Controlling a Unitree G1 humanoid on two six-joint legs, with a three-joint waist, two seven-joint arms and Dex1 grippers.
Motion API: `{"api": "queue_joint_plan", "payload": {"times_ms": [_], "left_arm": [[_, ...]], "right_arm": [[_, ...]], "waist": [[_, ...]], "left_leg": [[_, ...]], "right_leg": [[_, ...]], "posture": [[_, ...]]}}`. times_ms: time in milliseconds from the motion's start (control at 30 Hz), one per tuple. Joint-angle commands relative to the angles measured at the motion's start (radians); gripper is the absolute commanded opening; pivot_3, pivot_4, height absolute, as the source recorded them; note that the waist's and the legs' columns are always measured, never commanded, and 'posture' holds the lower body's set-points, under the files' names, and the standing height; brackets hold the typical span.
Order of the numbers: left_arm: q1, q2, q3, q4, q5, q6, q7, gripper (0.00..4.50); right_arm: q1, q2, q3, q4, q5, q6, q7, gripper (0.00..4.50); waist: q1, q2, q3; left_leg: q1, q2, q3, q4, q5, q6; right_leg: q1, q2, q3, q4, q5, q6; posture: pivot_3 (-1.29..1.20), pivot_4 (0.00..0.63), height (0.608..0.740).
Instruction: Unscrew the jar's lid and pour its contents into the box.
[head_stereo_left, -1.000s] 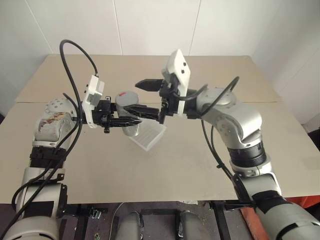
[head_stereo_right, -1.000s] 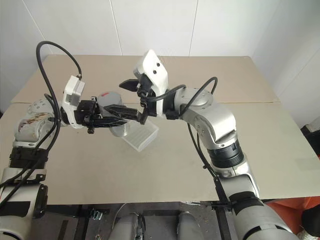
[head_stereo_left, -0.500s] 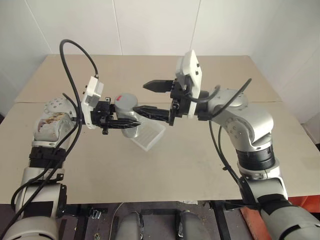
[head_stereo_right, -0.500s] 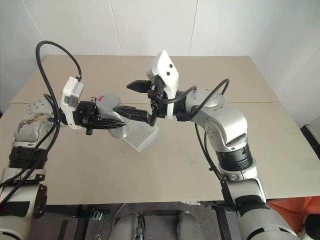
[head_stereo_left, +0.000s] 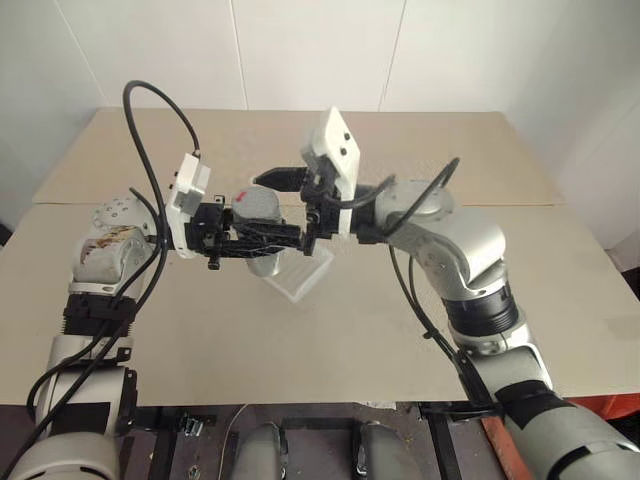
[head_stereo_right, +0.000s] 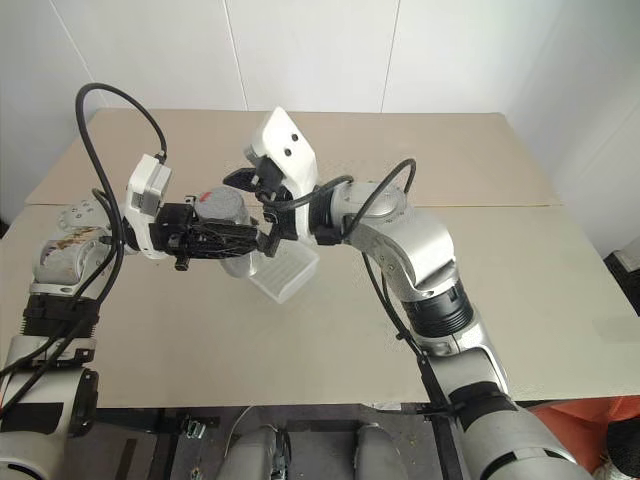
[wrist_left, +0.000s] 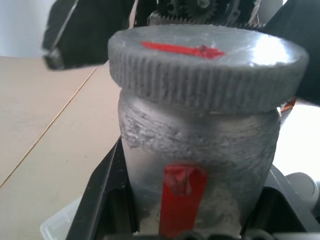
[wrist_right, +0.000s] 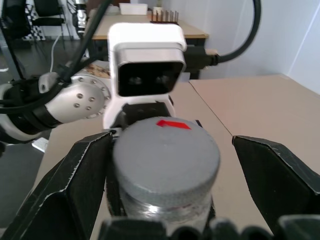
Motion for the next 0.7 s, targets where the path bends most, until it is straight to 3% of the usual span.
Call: {"api": "queue_joint_plan", "payload": {"times_ms": [33,200,400,500,700], "left_arm": [[-0.002,0.01,0.022,-0.037,-0.02,-0.004,-0.003,1.93],[0.003,0.018,0.022,-0.038,-0.019,-0.007,-0.003,1.93],[0.015,0.021,0.015,-0.035,-0.006,-0.025,-0.006,1.93],[0.035,0.029,0.012,-0.037,0.01,-0.049,-0.008,1.93],[0.074,0.035,0.073,-0.055,-0.001,-0.055,0.089,1.93]], "right_arm": [[-0.039,0.009,-0.017,-0.011,0.005,0.009,0.0,4.11],[-0.051,0.02,-0.056,-0.004,0.046,0.044,0.002,2.78],[-0.11,0.06,-0.236,0.052,0.215,0.176,-0.056,2.78],[-0.127,0.025,-0.345,0.076,0.292,0.233,-0.082,2.78],[0.203,-0.201,-0.202,-0.057,-0.001,-0.001,-0.092,2.78]], "waist": [[-0.001,0.0,0.0],[-0.001,0.0,0.0],[-0.001,0.0,0.0],[0.003,0.0,0.0],[0.013,-0.001,0.0]], "left_leg": [[0.0,0.0,0.0,0.0,0.0,0.0],[0.0,0.0,0.0,0.0,0.0,0.0],[0.0,0.0,0.0,0.0,0.0,0.0],[0.0,0.0,0.0,0.0,0.0,0.0],[0.0,0.0,0.0,0.0,-0.001,0.001]], "right_leg": [[0.0,0.0,0.0,0.0,0.0,0.0],[0.0,0.0,0.0,0.0,0.0,0.0],[0.0,0.0,0.0,0.0,0.0,0.0],[0.0,0.0,0.0,0.0,0.0,0.0],[0.002,-0.001,-0.001,-0.002,0.0,0.0]], "posture": [[0.0,0.15,0.74],[0.0,0.15,0.74],[0.0,0.15,0.74],[0.0,0.15,0.74],[0.0,0.15,0.74]]}}
